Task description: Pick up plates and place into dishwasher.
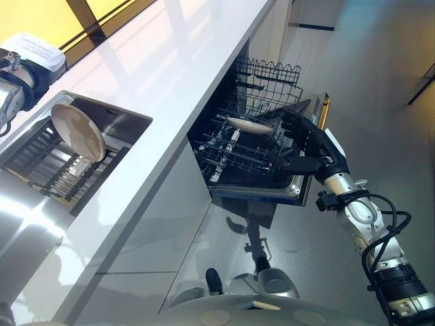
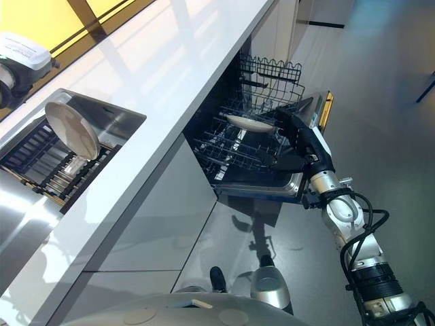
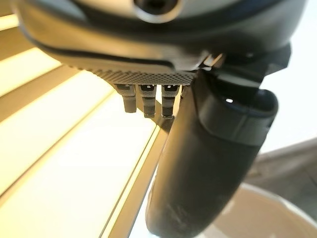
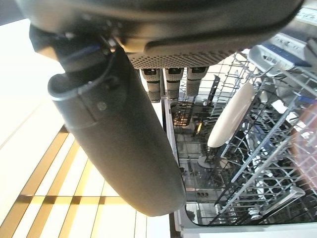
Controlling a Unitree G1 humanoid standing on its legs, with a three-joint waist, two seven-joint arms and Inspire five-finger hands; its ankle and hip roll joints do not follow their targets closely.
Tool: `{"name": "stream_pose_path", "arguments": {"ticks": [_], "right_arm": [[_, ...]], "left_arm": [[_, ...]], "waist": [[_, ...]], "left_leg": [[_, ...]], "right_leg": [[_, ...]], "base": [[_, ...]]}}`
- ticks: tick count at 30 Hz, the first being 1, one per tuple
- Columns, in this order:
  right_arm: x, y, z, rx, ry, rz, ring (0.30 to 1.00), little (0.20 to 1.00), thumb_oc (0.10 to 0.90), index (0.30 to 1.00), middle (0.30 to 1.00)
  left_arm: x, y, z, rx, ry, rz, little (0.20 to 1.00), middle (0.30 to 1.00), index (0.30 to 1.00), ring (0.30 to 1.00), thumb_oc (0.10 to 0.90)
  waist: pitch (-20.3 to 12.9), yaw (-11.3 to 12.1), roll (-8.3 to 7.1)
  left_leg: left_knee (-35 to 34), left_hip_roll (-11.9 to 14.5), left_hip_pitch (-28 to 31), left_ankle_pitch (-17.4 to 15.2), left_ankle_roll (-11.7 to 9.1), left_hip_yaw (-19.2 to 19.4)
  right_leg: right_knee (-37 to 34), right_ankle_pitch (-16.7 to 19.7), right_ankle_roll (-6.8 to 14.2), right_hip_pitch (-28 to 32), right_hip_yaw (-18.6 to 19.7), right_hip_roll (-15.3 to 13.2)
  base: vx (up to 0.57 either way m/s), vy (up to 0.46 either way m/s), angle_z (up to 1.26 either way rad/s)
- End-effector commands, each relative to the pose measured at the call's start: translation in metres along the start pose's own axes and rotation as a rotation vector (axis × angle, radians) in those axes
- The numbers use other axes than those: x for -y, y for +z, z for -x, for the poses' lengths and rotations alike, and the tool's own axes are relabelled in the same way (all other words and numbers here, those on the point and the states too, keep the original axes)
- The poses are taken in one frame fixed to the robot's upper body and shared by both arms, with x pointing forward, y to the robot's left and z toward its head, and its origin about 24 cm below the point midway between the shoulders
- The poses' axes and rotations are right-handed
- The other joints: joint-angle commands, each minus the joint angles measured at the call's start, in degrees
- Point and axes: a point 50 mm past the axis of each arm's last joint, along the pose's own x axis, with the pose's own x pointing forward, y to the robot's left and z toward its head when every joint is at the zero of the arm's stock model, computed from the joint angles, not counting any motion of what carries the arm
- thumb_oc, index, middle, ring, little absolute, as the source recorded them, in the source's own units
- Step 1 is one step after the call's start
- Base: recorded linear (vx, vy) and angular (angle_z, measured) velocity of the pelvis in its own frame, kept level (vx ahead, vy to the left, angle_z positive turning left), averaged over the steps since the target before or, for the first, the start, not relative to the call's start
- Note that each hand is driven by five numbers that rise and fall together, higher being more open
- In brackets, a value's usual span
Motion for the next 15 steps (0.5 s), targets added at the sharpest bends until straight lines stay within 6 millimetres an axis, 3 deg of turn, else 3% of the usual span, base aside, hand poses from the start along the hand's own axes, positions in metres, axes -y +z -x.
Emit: {"name": "stream_pose_path", "arguments": {"ticks": [1, 15], "right_arm": [[0.004, 0.054, -0.008, 0.258, 0.034, 0.075, 0.900, 0.900, 0.800, 0.900, 0.900], [0.007, 0.051, -0.005, 0.228, 0.051, 0.108, 0.900, 0.900, 0.800, 0.900, 0.900]], "left_arm": [[-0.034, -0.057, 0.013, -0.221, 0.128, 0.094, 0.900, 0.900, 0.900, 0.900, 0.800], [0.000, -0.027, -0.007, -0.144, -0.031, 0.271, 0.900, 0.900, 0.900, 0.900, 0.800]], "waist": [[-3.0, -0.9, 0.04], [-1.0, -2.5, 0.02]], "left_leg": [[7.8, -4.1, -1.0, -10.1, 2.9, -2.6], [7.0, -4.6, -2.2, -9.7, 3.1, -1.9]], "right_leg": [[2.5, 7.5, 5.1, -2.2, -0.1, -3.3], [3.1, 9.4, 4.8, -6.0, 0.5, -3.1]], "base": [[0.06, 0.050, -0.06], [0.04, 0.063, -0.06]]}}
